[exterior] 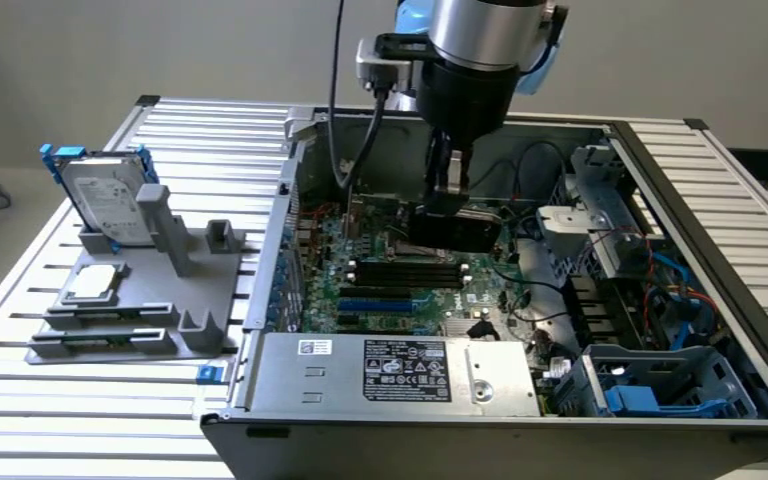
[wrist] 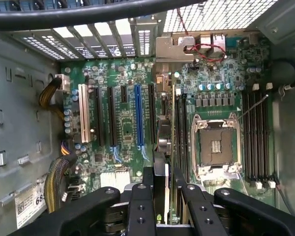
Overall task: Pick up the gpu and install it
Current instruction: 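Insert the gpu into the slot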
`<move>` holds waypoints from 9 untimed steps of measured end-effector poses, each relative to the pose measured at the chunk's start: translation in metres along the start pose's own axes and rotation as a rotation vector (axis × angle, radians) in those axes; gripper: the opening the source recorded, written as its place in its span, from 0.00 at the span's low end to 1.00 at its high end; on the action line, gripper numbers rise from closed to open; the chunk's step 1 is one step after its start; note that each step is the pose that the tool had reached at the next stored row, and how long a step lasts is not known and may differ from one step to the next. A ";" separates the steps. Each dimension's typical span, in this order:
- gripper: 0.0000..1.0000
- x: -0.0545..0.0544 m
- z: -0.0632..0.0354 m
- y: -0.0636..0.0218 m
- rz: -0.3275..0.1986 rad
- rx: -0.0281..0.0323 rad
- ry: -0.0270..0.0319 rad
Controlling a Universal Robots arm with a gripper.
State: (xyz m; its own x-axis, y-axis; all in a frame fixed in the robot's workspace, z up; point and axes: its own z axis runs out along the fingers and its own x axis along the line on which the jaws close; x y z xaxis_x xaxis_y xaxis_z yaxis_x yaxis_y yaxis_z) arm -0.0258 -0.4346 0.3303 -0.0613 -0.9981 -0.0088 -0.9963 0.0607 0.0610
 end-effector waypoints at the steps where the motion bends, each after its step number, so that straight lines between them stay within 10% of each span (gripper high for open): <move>1: 0.27 0.001 0.0013 0.0010 -0.002 0.0018 -0.0008; 9: 0.27 0.003 0.0042 0.0074 -0.006 0.0039 -0.0002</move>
State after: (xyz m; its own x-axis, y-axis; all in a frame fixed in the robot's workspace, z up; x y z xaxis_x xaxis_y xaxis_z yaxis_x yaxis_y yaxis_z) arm -0.0336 -0.4374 0.3266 -0.0554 -0.9984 -0.0093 -0.9969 0.0548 0.0570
